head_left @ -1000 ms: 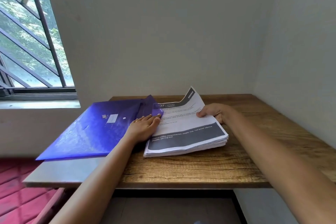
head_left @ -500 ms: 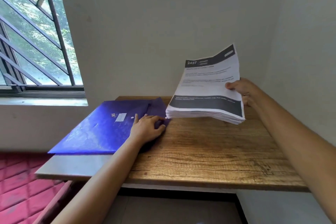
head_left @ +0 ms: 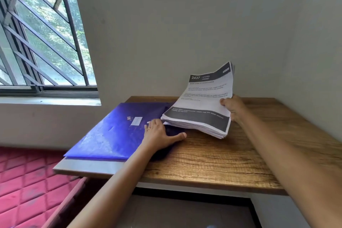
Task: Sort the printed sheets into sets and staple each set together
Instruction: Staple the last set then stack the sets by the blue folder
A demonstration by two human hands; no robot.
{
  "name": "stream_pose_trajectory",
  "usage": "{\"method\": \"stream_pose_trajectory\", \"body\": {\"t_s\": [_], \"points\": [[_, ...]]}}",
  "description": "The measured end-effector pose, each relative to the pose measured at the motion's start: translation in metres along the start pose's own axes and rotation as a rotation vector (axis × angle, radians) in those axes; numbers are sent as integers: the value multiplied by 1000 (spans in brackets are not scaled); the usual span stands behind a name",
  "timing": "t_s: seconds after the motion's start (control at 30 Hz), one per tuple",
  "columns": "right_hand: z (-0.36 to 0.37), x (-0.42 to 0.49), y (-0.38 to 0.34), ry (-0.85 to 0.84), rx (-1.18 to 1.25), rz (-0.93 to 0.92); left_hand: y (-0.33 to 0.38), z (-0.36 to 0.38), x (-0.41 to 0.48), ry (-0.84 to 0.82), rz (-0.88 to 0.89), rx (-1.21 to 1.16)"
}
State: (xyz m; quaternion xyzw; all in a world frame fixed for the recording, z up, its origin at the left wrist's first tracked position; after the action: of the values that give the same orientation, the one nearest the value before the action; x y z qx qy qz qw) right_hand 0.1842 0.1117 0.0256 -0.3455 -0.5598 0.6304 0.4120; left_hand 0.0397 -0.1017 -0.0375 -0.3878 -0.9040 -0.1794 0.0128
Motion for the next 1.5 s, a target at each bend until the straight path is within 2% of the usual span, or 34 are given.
{"method": "stream_pose_trajectory", "body": {"t_s": [0.1,0.2,0.3,0.47,0.6,0.73,0.87,1.1,1.5], "points": [[0,0,8,-29,-82,-18,-8,-9,-2,21,-40,-251],[-2,1,16,-49,-132,3,-21,-13,2,-7,-89,-353],[-1,2,19,-92,-186,9,-23,-22,6,14,-112,-245],[1,3,22,-151,-240,-3,-14,-41,10,-126,-161,31],[0,3,25,-156,-273,-5,-11,-52,12,-140,-211,206],[0,2,26,-167,-289,-10,-10,-56,10,-68,-222,166],[2,0,23,-163,-304,-17,-14,-57,14,97,-184,131],[15,-14,22,-263,-361,96,-11,-57,11,255,-118,139],[23,-25,22,-345,-403,210,3,-59,16,257,-56,94]]}}
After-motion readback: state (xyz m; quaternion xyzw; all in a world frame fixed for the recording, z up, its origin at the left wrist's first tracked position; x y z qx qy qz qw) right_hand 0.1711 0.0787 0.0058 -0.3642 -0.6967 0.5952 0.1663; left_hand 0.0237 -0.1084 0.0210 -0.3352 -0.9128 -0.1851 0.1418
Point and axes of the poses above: each hand's wrist, its own x-axis towards the middle knuckle, its own z-axis out of the palm, y = z × x, the point moved 3 cm from there along x, towards the middle knuckle, and after that the axes turned 9 degrees about x, right-handed, at the moved point
